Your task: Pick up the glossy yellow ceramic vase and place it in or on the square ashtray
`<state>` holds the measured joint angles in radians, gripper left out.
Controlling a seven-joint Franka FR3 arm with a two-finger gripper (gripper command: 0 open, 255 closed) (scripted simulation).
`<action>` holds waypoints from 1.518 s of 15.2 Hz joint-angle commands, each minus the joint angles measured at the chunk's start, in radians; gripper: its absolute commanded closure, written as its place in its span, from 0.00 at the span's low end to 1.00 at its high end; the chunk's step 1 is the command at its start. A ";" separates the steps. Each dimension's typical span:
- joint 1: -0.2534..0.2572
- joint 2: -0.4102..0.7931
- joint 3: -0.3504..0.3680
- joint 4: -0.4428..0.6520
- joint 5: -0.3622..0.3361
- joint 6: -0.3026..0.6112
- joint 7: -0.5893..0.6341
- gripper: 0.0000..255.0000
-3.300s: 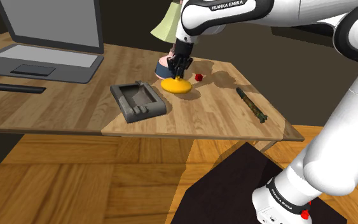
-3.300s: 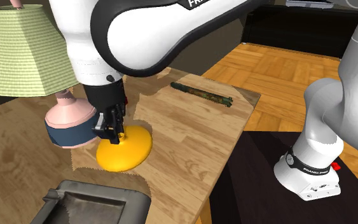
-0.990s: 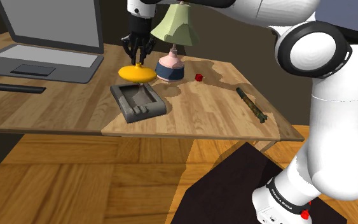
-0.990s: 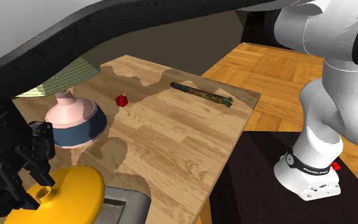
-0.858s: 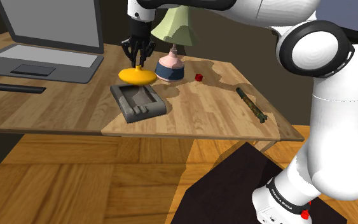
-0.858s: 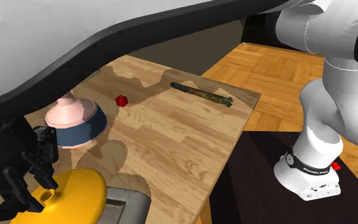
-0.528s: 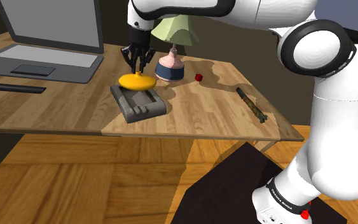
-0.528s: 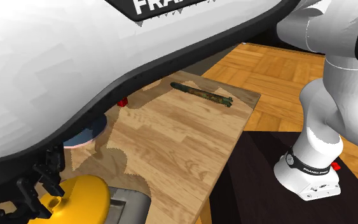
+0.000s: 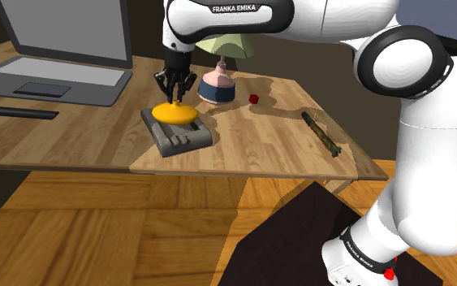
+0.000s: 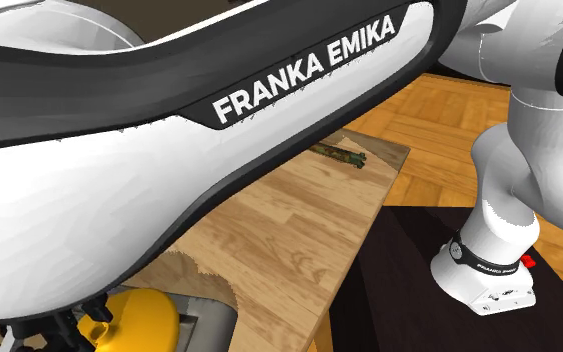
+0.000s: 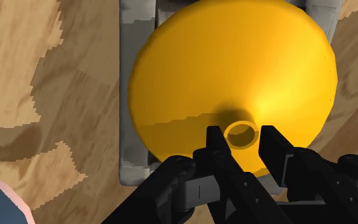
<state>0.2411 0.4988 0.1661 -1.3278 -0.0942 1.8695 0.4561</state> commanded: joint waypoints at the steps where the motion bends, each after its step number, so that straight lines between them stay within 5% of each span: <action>1: 0.000 -0.001 0.000 -0.004 0.000 0.004 0.000 1.00; 5: 0.000 -0.001 0.000 -0.004 0.000 0.004 0.000 1.00; 6: 0.000 -0.001 0.000 -0.004 0.000 0.004 0.000 0.00; 11: 0.000 -0.001 0.000 -0.004 0.000 0.004 0.000 0.00; 15: 0.005 -0.008 0.002 0.113 0.002 -0.119 -0.004 0.00; 23: 0.005 -0.008 0.002 0.113 0.002 -0.119 -0.004 0.00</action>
